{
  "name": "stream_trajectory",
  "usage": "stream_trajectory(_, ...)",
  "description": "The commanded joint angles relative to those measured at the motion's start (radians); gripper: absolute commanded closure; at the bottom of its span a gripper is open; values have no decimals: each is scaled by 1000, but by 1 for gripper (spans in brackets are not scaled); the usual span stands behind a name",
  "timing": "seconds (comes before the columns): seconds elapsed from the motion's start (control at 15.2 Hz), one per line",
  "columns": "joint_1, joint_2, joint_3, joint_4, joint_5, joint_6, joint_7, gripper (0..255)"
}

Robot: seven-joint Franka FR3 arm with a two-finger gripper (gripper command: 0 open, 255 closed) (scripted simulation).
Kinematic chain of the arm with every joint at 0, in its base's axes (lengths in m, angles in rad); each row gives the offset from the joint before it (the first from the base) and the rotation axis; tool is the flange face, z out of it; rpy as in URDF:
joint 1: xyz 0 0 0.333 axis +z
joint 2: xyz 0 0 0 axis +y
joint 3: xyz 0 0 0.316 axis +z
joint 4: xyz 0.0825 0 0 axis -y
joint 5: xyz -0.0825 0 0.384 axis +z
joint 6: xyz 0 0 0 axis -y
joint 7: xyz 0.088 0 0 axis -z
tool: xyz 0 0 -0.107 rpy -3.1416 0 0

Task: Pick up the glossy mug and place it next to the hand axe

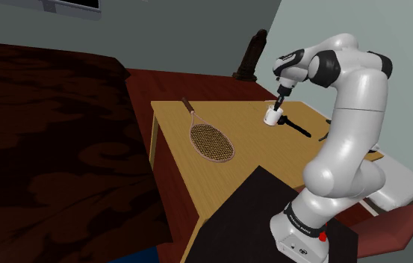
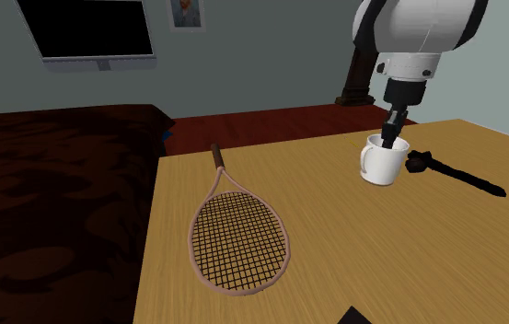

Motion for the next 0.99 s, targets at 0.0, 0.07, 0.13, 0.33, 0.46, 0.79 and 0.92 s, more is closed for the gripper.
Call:
stream_trajectory(0.0, -36, 21, -6, 27, 8, -8, -42, 255)
stream_trajectory(0.07, -54, 30, -10, 36, 12, -9, -63, 255)
stream_trajectory(0.13, -72, 39, -13, 47, 16, -11, -84, 255)
stream_trajectory(0.33, -130, 73, -20, 86, 29, -18, -145, 255)
stream_trajectory(0.46, -170, 100, -24, 120, 39, -27, -184, 255)
stream_trajectory(0.79, -277, 184, -27, 234, 65, -60, -277, 255)
stream_trajectory(0.92, -323, 224, -26, 293, 75, -79, -311, 255)
